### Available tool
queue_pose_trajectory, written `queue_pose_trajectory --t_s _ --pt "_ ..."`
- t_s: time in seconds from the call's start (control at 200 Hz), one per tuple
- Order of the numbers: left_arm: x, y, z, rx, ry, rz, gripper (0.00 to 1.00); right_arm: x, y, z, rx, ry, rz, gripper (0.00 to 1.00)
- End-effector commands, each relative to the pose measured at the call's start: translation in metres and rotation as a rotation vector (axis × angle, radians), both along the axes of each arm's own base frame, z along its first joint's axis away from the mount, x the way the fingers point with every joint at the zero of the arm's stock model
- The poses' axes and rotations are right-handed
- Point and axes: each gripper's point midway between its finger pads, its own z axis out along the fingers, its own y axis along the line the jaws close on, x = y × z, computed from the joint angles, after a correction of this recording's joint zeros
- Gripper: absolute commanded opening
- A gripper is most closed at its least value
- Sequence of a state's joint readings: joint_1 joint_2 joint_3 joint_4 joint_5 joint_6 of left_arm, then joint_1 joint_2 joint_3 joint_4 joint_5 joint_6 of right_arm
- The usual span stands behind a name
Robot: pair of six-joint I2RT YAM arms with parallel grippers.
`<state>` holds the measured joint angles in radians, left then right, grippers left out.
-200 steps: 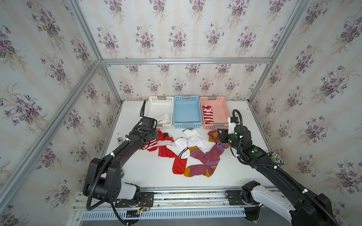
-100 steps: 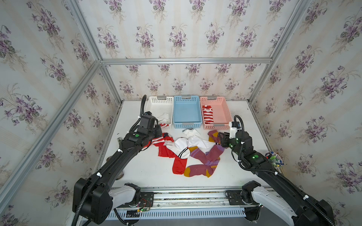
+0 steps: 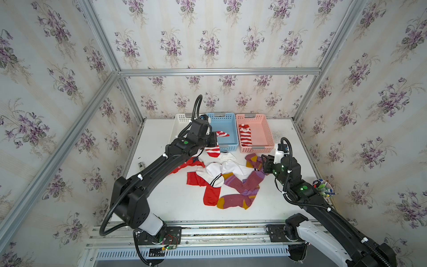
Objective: Sort the socks into the basket by color
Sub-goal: Place the sock in the bin.
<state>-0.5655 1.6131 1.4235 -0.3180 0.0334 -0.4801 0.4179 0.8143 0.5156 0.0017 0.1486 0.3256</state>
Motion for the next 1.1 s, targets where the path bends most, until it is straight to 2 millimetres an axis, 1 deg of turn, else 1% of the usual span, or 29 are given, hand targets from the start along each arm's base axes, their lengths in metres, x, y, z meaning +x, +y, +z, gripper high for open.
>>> queue_pose_trajectory --t_s 0.0,0.075,0.155,0.175,0.25,0.45,0.5,0.644,0.839,0.874,0.899,1.044,1.099 --pt "0.018 -0.038 0.015 -0.087 -0.042 -0.079 0.03 0.001 -0.006 0.002 0.000 -0.013 -0.034 0.38" --pt "0.033 -0.062 0.013 -0.117 -0.038 -0.110 0.03 0.001 -0.007 0.002 -0.010 -0.007 -0.041 0.38" --pt "0.048 -0.083 0.013 -0.153 -0.037 -0.133 0.03 0.000 -0.009 0.002 -0.015 -0.005 -0.046 0.38" --pt "0.048 -0.091 0.014 -0.174 -0.032 -0.159 0.03 -0.001 -0.010 0.002 -0.014 -0.007 -0.047 0.38" --pt "0.057 -0.110 0.011 -0.208 -0.024 -0.191 0.03 -0.002 -0.010 0.003 -0.010 -0.012 -0.047 0.39" --pt "0.077 -0.147 -0.004 -0.298 0.005 -0.237 0.03 -0.004 -0.012 0.002 -0.006 -0.017 -0.053 0.38" --pt "0.081 -0.156 -0.005 -0.332 0.006 -0.249 0.03 -0.004 -0.012 0.002 -0.006 -0.017 -0.054 0.38" --pt "0.091 -0.174 -0.006 -0.386 -0.015 -0.256 0.03 -0.003 -0.011 0.002 -0.009 -0.015 -0.052 0.38" --pt "0.098 -0.196 0.001 -0.417 -0.075 -0.282 0.04 -0.003 -0.011 0.001 -0.012 -0.012 -0.050 0.38" --pt "0.098 -0.200 0.000 -0.413 -0.083 -0.288 0.05 -0.003 -0.011 0.001 -0.011 -0.012 -0.050 0.38" --pt "0.099 -0.202 -0.003 -0.407 -0.084 -0.284 0.08 -0.003 -0.011 0.001 -0.010 -0.012 -0.051 0.38" --pt "0.109 -0.206 -0.018 -0.385 -0.093 -0.254 0.09 -0.004 -0.011 0.000 -0.008 -0.012 -0.050 0.39" --pt "0.112 -0.207 -0.022 -0.383 -0.101 -0.252 0.11 -0.004 -0.011 0.000 -0.008 -0.011 -0.048 0.38"
